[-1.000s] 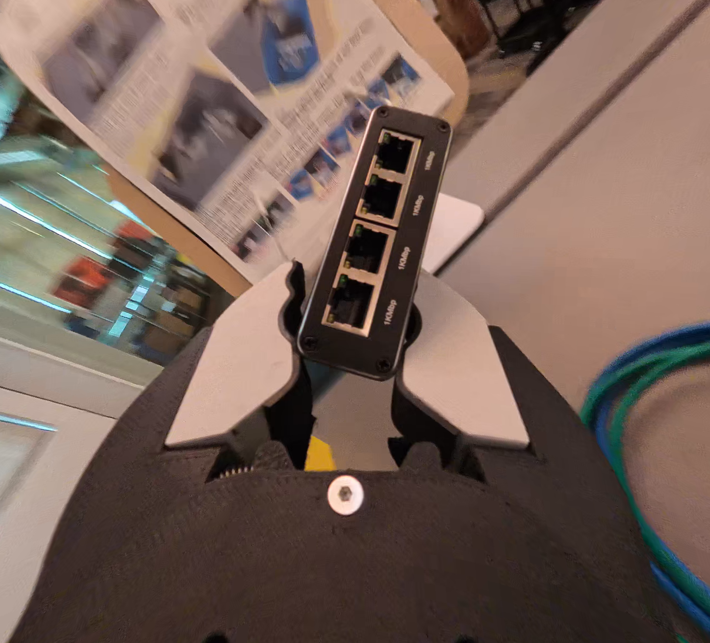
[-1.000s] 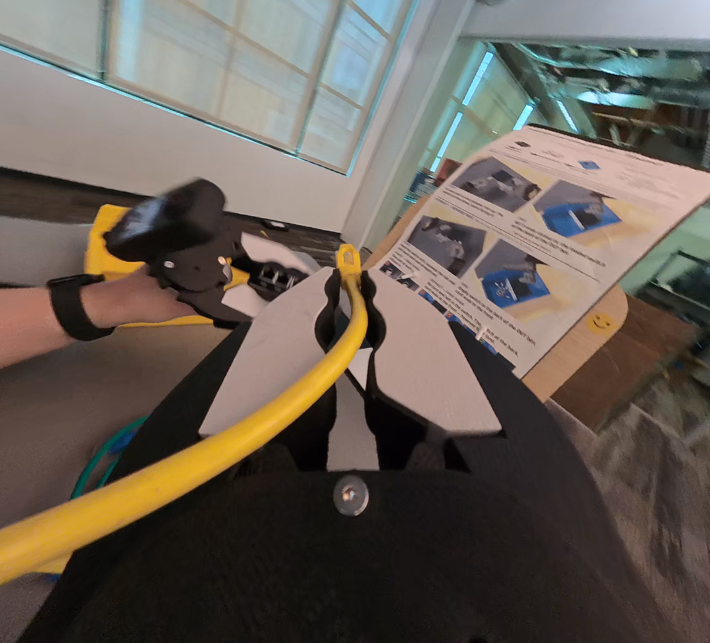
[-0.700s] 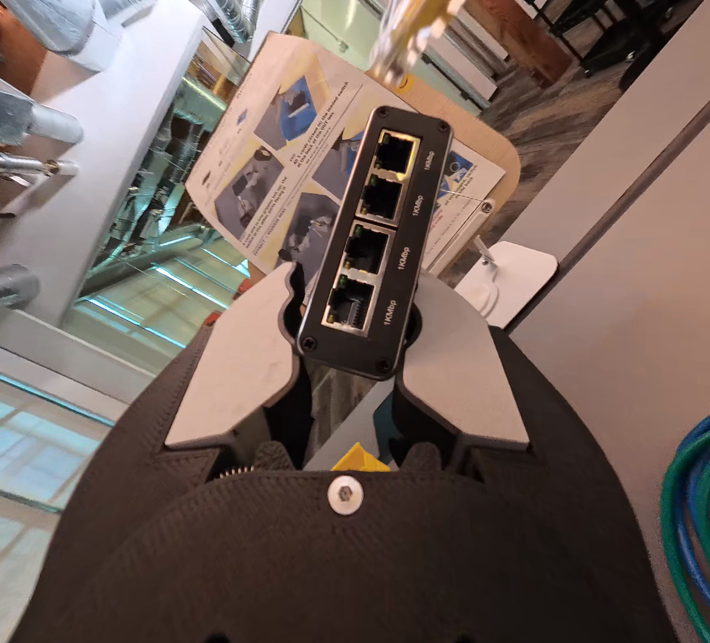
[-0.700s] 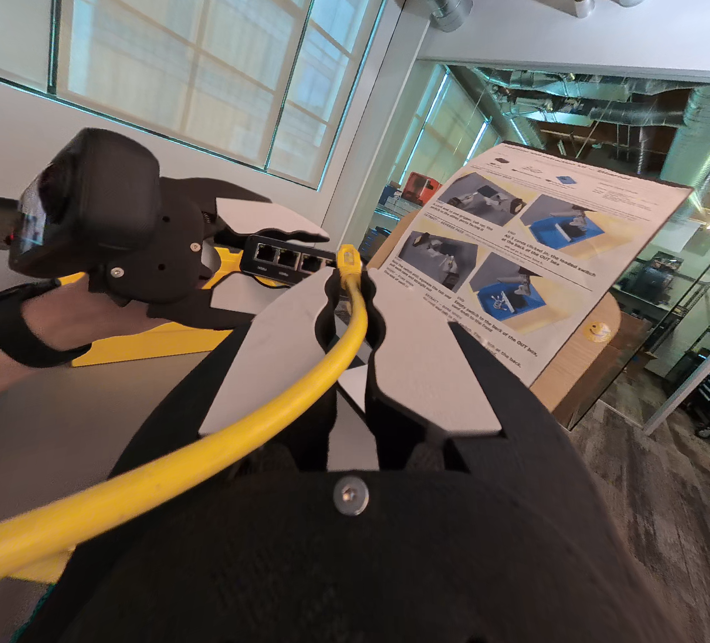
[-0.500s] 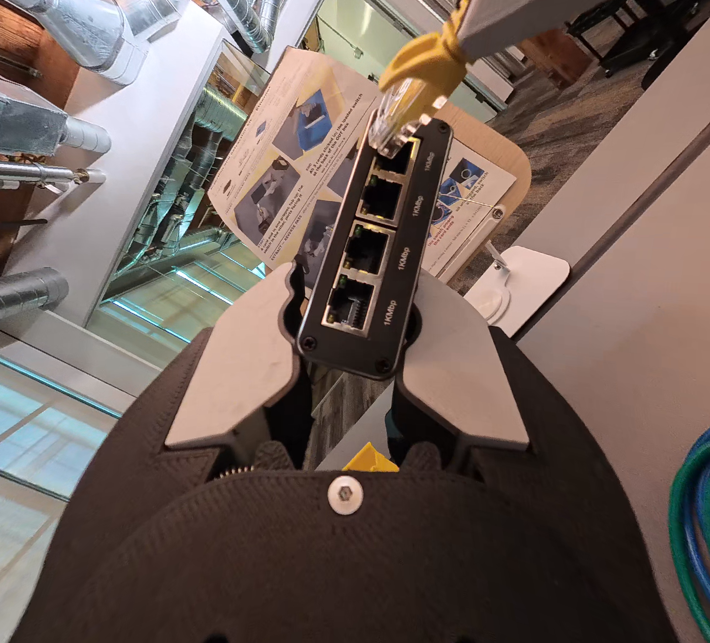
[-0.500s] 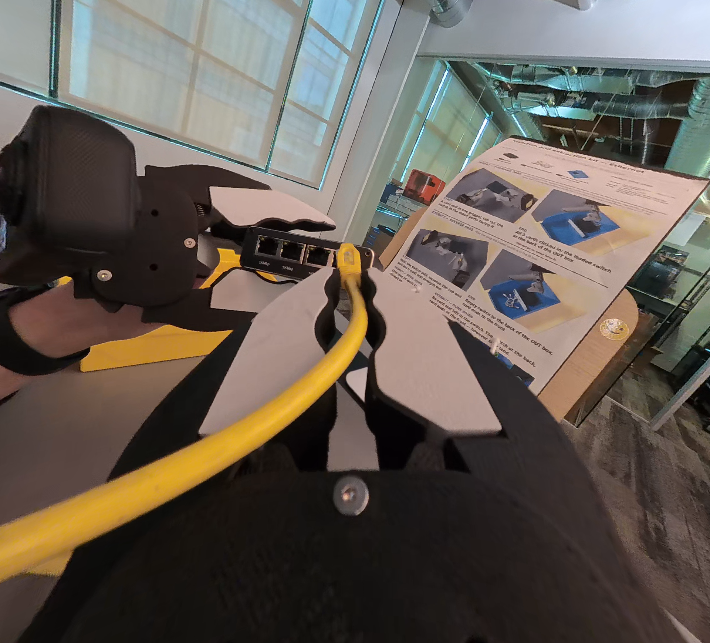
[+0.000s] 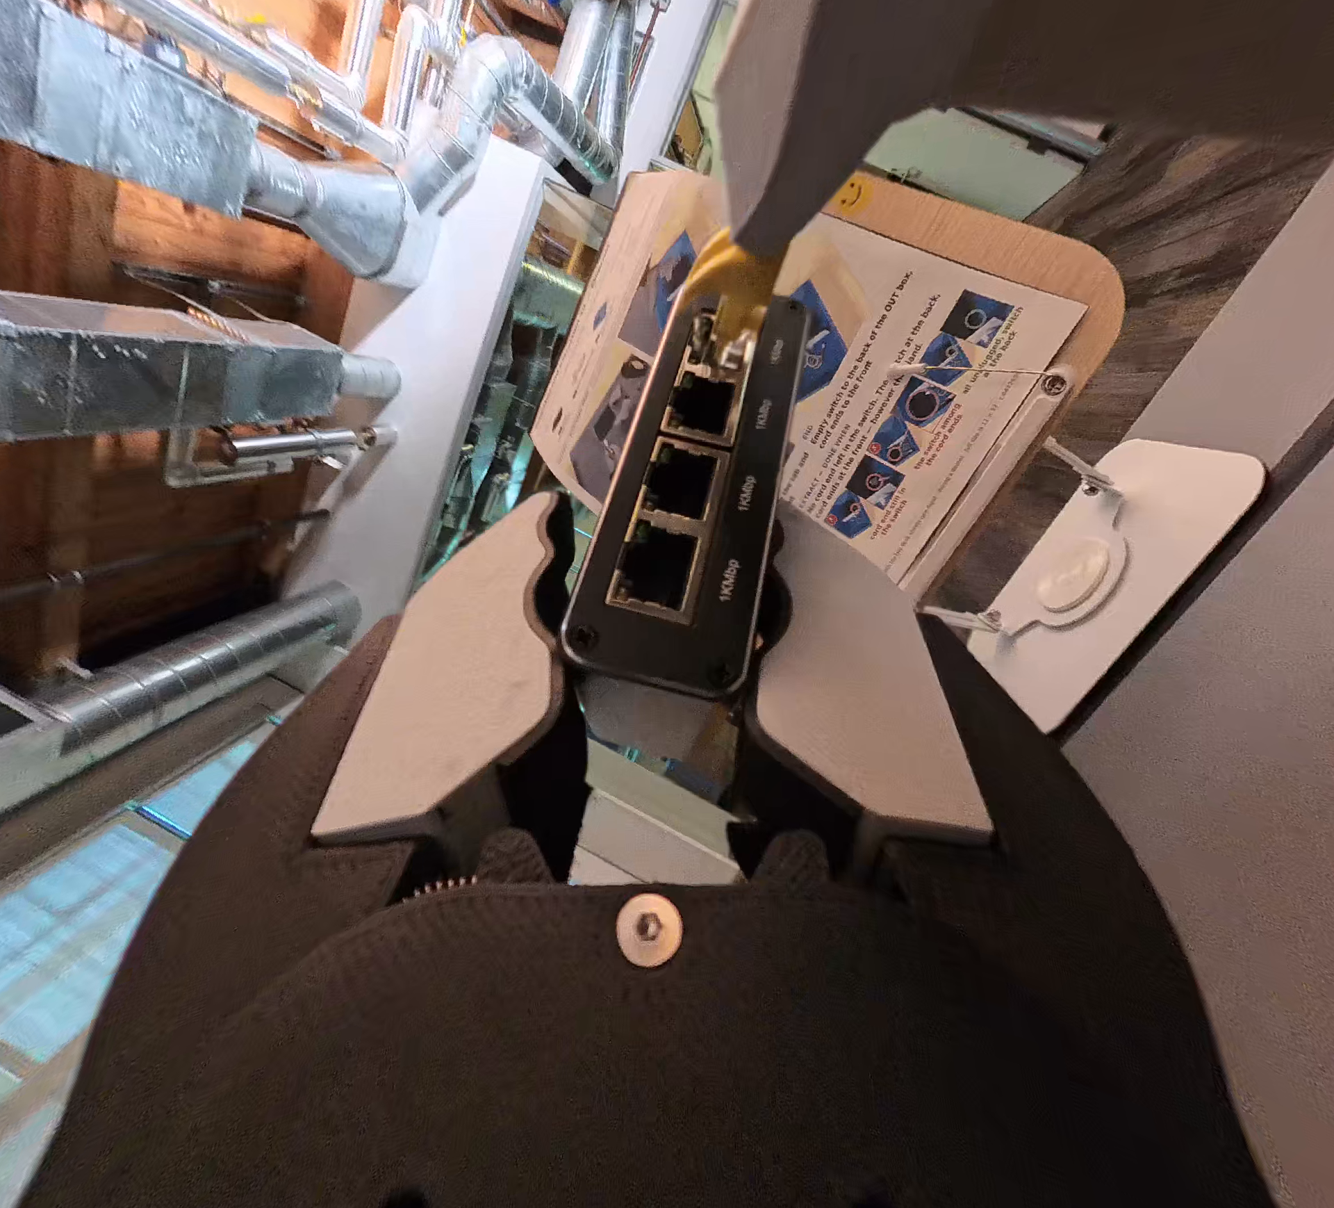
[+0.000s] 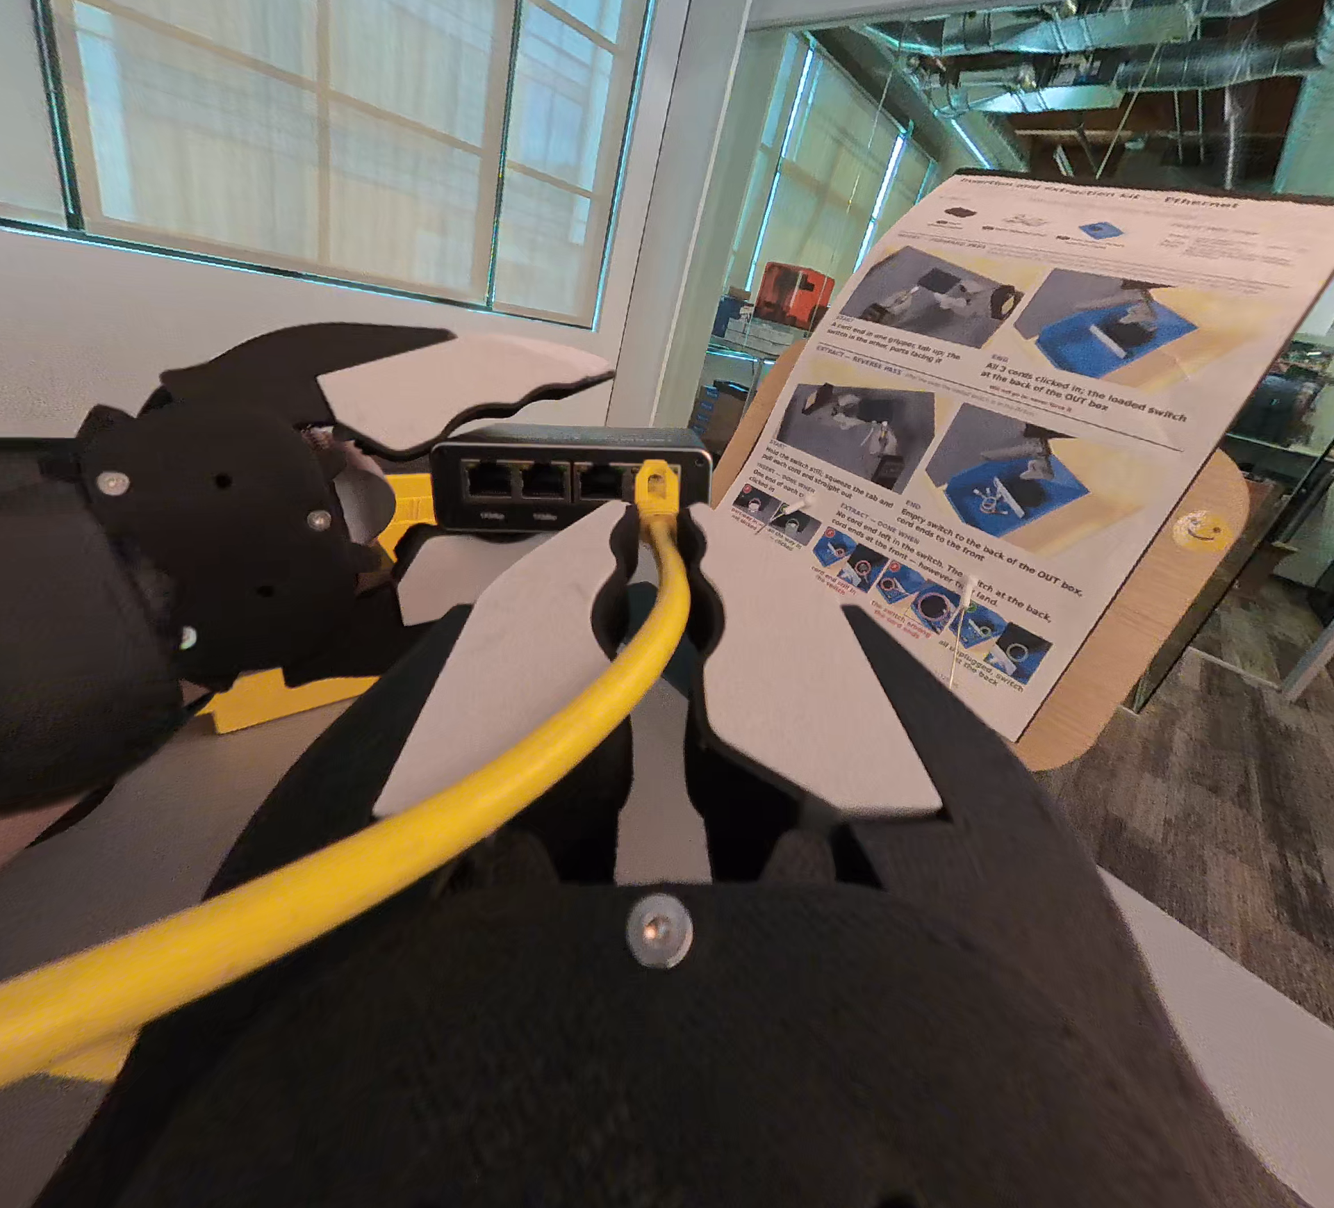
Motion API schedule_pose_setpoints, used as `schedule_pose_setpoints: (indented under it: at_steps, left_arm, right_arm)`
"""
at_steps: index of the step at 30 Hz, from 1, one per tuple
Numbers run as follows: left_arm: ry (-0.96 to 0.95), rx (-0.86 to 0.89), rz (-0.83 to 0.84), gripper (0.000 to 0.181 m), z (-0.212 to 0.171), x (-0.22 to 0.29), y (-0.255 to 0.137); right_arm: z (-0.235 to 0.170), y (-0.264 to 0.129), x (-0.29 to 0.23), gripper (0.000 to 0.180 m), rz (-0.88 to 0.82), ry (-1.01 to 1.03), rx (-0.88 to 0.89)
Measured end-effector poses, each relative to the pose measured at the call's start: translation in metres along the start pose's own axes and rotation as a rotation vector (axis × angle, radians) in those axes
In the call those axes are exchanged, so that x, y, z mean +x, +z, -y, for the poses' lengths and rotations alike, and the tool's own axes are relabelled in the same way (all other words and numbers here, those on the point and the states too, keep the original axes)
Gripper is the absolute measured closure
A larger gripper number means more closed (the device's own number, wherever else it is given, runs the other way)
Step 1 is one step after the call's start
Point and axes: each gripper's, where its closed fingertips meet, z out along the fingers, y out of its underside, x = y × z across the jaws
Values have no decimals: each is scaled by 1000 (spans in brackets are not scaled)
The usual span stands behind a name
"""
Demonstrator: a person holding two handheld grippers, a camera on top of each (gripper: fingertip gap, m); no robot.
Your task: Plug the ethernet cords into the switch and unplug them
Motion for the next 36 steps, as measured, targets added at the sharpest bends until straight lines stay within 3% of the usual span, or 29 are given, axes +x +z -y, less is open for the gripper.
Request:
schedule_pose_setpoints:
  at_steps: [7,20,30,36]
  left_arm:
    - [15,62,-67,134,7,4,-7]
    - [-94,223,21,131,25,-15,-19]
    - [-59,284,-64,134,34,-4,-30]
    - [-91,324,-42,134,50,-12,-36]
  right_arm:
    - [0,0,-4,169,49,59,-22]
    - [27,-14,-17,169,50,-157,66]
    - [19,-13,-21,169,122,-158,-9]
    - [29,-17,-18,170,69,-208,60]
